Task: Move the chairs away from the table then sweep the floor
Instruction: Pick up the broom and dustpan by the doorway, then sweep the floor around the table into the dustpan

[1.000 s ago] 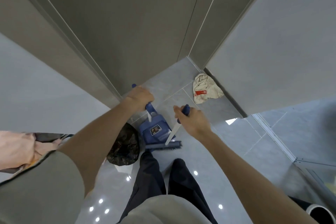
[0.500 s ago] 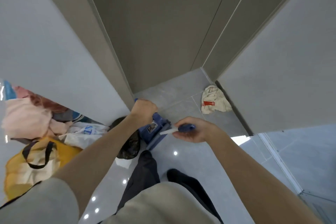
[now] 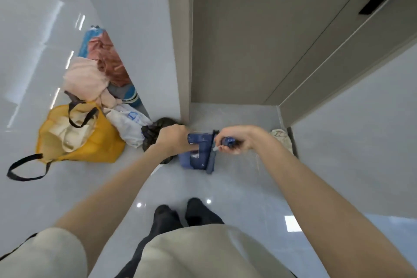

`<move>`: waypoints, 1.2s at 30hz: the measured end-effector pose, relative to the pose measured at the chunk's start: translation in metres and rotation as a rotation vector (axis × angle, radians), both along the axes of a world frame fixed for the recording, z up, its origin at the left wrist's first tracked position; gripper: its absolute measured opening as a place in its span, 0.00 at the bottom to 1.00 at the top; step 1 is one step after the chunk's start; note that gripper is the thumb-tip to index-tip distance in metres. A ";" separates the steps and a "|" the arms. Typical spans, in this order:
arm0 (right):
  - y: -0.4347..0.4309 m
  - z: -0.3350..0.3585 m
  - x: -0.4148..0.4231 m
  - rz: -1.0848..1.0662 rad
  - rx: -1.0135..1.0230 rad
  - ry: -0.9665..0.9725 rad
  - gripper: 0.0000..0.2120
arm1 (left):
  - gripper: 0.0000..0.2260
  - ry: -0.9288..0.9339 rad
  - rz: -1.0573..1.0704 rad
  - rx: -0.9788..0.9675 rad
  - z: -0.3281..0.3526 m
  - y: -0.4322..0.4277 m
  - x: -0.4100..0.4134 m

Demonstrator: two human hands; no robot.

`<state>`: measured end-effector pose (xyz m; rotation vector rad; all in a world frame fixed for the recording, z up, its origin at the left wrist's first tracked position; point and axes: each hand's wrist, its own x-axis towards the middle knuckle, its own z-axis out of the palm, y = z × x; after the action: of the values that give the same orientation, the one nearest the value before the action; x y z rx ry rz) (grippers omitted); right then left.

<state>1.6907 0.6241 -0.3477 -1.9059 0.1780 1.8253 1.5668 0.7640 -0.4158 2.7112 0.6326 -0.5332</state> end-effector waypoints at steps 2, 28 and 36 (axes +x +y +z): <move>0.009 0.002 -0.016 0.140 -0.032 -0.015 0.07 | 0.22 -0.008 0.102 -0.039 0.003 -0.008 -0.023; 0.138 0.016 -0.533 0.977 0.087 -0.041 0.05 | 0.16 -0.155 1.498 -0.181 0.014 -0.069 -0.593; 0.206 0.000 -0.638 1.574 0.246 -0.324 0.12 | 0.16 -0.307 1.918 -0.123 0.014 -0.043 -0.696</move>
<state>1.0526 0.8299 -0.3481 -2.1816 -2.0332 1.9720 0.8706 0.7210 -0.4019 0.9707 2.2774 0.3468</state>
